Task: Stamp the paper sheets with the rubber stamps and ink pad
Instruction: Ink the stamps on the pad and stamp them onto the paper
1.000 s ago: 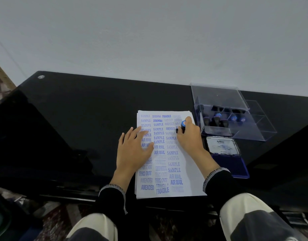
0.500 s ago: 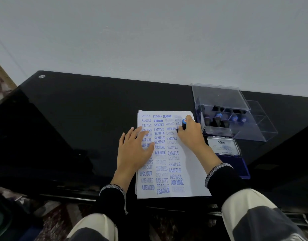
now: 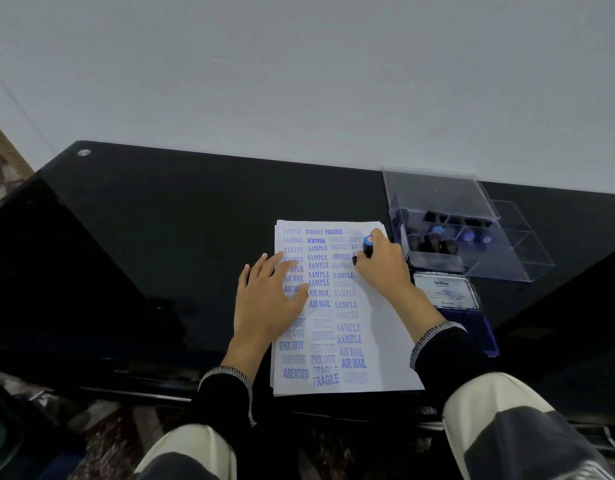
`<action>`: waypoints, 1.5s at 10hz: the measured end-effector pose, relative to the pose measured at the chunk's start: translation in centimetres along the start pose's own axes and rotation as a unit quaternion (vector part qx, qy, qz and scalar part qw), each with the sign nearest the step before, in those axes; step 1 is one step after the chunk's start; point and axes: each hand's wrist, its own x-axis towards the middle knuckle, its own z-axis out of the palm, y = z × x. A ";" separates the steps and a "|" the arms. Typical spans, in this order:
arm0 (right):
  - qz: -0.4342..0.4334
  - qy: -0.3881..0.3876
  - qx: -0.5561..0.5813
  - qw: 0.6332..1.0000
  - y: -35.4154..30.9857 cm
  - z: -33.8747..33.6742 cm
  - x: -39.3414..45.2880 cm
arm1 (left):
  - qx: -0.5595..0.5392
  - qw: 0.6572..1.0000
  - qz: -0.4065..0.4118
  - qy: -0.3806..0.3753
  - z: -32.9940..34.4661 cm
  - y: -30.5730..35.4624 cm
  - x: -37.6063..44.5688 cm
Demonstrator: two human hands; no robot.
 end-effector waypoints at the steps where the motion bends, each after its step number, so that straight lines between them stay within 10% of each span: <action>1: 0.004 -0.018 0.007 1.000 -0.1 -0.3 0.4 | 0.001 1.000 0.000 0.000 0.0 0.0 0.0; 15: 0.005 0.043 -0.010 0.999 0.0 0.7 -1.3 | -0.008 1.000 0.001 0.000 -0.1 0.1 -0.1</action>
